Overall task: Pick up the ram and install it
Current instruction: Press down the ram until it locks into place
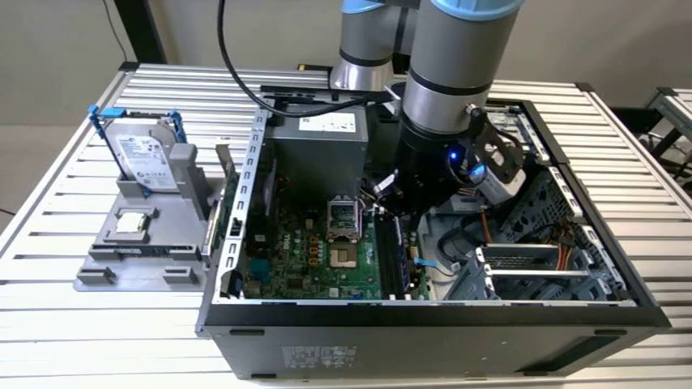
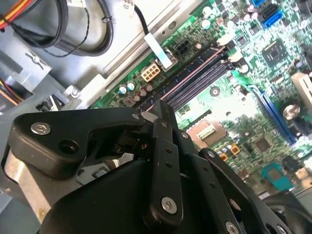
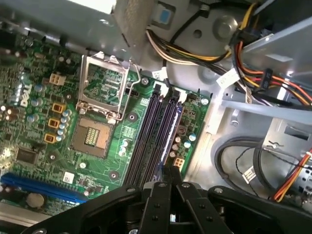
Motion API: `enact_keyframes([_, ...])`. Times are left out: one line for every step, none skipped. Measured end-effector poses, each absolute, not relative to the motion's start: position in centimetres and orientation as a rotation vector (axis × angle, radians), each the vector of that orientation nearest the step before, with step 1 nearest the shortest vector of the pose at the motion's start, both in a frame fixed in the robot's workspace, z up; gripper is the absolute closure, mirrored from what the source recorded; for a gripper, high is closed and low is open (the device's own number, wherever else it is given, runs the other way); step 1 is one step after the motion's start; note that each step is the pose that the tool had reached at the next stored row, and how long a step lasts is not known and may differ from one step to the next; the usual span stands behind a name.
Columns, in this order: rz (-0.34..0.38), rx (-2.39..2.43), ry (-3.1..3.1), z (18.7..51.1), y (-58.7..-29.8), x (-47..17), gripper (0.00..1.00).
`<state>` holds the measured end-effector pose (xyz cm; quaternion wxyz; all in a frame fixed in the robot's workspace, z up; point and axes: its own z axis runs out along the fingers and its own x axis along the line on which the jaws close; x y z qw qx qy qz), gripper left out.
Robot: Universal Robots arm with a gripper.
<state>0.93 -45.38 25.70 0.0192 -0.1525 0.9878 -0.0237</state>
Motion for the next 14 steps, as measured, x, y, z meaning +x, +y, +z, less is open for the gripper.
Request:
enact_keyframes([-0.073, -0.495, 3.062, 25.68, -45.38, 0.92, 1.00])
enact_keyframes([-0.073, -0.516, 3.058, 25.66, -45.38, 0.92, 1.00])
enact_keyframes([-0.072, -0.535, 3.055, 25.65, -45.38, 0.91, 1.00])
enact_keyframes([-0.072, -0.552, 3.053, 25.64, -45.38, 0.91, 1.00])
enact_keyframes([-0.071, -0.572, 3.052, 25.63, -45.38, 0.91, 1.00])
enact_keyframes([-0.070, -0.592, 3.050, 25.62, -45.38, 0.91, 1.00])
enact_keyframes([-0.069, -0.612, 3.048, 25.61, -45.38, 0.91, 1.00])
enact_keyframes([-0.068, -0.631, 3.046, 25.61, -45.38, 0.91, 1.00])
enact_keyframes([-0.067, -0.653, 3.042, 25.61, -45.38, 0.91, 1.00])
enact_keyframes([-0.067, -0.679, 3.037, 25.61, -45.38, 0.91, 1.00])
enact_keyframes([-0.066, -0.706, 3.030, 25.60, -45.38, 0.91, 1.00])
enact_keyframes([-0.066, -0.732, 3.023, 25.59, -45.38, 0.91, 1.00])
enact_keyframes([-0.065, -0.758, 3.017, 25.59, -45.38, 0.90, 1.00])
enact_keyframes([-0.065, -0.780, 3.011, 25.58, -45.38, 0.88, 1.00])
